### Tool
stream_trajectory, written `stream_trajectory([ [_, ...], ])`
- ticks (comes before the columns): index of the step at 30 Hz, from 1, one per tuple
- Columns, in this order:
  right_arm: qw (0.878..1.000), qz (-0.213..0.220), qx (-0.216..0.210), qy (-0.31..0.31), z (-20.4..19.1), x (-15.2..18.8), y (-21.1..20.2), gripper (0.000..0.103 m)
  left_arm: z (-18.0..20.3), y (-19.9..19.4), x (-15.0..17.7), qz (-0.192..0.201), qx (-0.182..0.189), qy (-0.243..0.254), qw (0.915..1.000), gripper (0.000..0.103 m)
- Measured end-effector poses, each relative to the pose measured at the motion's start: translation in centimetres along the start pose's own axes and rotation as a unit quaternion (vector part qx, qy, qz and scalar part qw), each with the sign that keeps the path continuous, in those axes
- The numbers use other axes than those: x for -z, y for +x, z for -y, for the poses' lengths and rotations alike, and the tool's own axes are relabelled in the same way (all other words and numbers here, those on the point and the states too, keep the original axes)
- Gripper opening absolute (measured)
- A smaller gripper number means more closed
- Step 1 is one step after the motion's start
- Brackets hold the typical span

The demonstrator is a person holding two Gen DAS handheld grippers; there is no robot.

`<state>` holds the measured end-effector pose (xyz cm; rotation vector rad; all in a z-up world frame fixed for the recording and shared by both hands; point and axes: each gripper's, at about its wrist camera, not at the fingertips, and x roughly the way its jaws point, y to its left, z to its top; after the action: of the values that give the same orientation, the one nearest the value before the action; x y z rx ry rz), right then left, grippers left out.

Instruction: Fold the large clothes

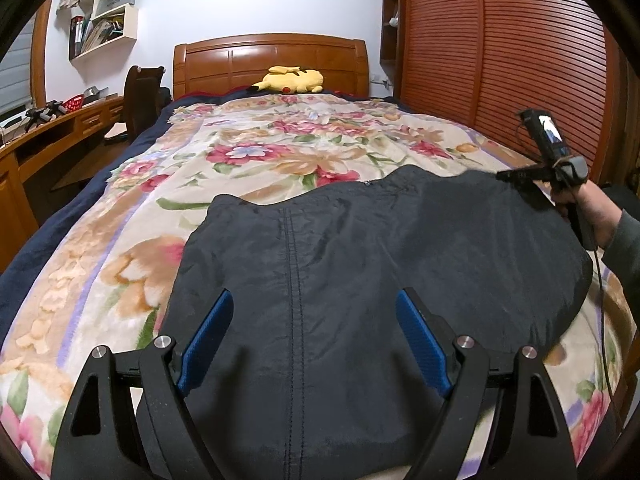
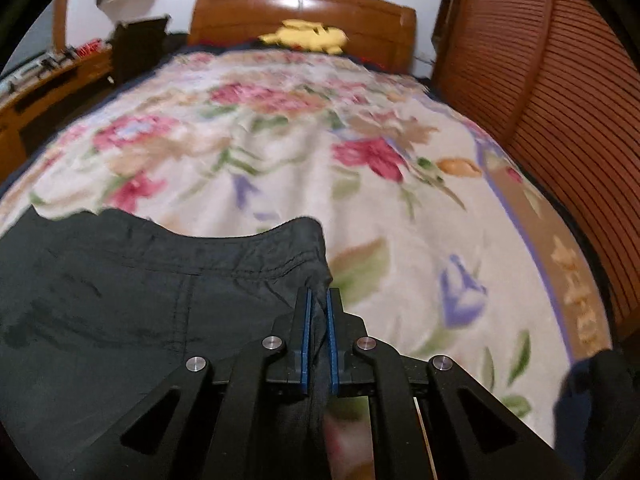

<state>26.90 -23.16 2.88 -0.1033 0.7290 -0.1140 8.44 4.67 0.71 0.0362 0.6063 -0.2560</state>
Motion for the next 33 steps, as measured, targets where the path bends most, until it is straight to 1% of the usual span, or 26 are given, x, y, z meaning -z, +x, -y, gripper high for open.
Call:
stream_trajectory([
  [2, 1.000, -0.002, 0.006, 0.009, -0.1, 0.3, 0.3, 0.007, 0.0, -0.1, 0.0, 0.000, 0.001, 0.000, 1.0000, 0.084],
  [4, 0.999, 0.014, 0.026, 0.015, -0.1, 0.1, 0.0, 0.007, 0.0, 0.0, 0.0, -0.001, 0.001, 0.002, 1.0000, 0.084],
  [5, 0.999, 0.022, 0.026, 0.017, -0.2, 0.0, -0.5, 0.007, 0.0, -0.1, 0.1, -0.002, 0.001, 0.002, 1.0000, 0.084],
  [6, 0.999, 0.031, 0.023, 0.020, -0.4, 0.1, -1.1, 0.010, 0.0, -0.1, 0.1, -0.002, 0.002, 0.003, 1.0000, 0.084],
  [8, 0.998, 0.048, 0.029, 0.022, -0.6, 0.3, -2.4, 0.020, -0.1, -0.2, 0.1, -0.002, 0.003, 0.004, 1.0000, 0.084],
  [9, 0.998, 0.056, 0.029, 0.021, -1.2, 0.6, -3.3, 0.022, 0.0, -0.2, 0.1, -0.001, 0.003, 0.003, 1.0000, 0.084],
  [12, 0.997, 0.078, 0.000, 0.008, -3.2, 2.2, -6.3, 0.033, 0.0, -0.4, 0.2, -0.001, 0.005, 0.004, 1.0000, 0.084],
  [13, 0.997, 0.082, -0.012, 0.001, -3.9, 2.9, -7.1, 0.040, 0.1, -0.3, 0.2, -0.001, 0.006, 0.005, 1.0000, 0.084],
  [14, 0.996, 0.085, -0.028, -0.009, -4.8, 3.5, -7.8, 0.045, 0.2, -0.3, 0.2, -0.002, 0.006, 0.006, 1.0000, 0.084],
  [15, 0.994, 0.092, -0.048, -0.021, -5.7, 4.1, -8.5, 0.047, 0.2, -0.3, 0.2, -0.002, 0.006, 0.007, 1.0000, 0.084],
  [17, 0.990, 0.100, -0.084, -0.048, -7.8, 5.2, -9.7, 0.055, 0.4, -0.2, 0.2, -0.004, 0.007, 0.008, 0.9999, 0.084],
  [21, 0.982, 0.088, -0.147, -0.081, -12.4, 7.0, -11.2, 0.056, 0.5, -0.1, 0.3, -0.007, 0.006, 0.008, 0.9999, 0.084],
  [24, 0.974, 0.087, -0.176, -0.109, -15.1, 8.6, -12.2, 0.056, 0.5, -0.3, 0.5, -0.008, 0.004, 0.009, 0.9999, 0.084],
  [26, 0.971, 0.084, -0.186, -0.125, -16.4, 9.7, -13.0, 0.056, 0.4, -0.4, 0.6, -0.008, 0.003, 0.009, 0.9999, 0.084],
  [29, 0.967, 0.082, -0.201, -0.130, -17.4, 11.2, -13.8, 0.056, 0.1, -0.7, 0.8, -0.009, 0.002, 0.008, 0.9999, 0.084],
  [33, 0.966, 0.080, -0.212, -0.122, -17.2, 11.8, -14.6, 0.056, -0.4, -1.1, 1.0, -0.007, 0.002, 0.005, 1.0000, 0.084],
])
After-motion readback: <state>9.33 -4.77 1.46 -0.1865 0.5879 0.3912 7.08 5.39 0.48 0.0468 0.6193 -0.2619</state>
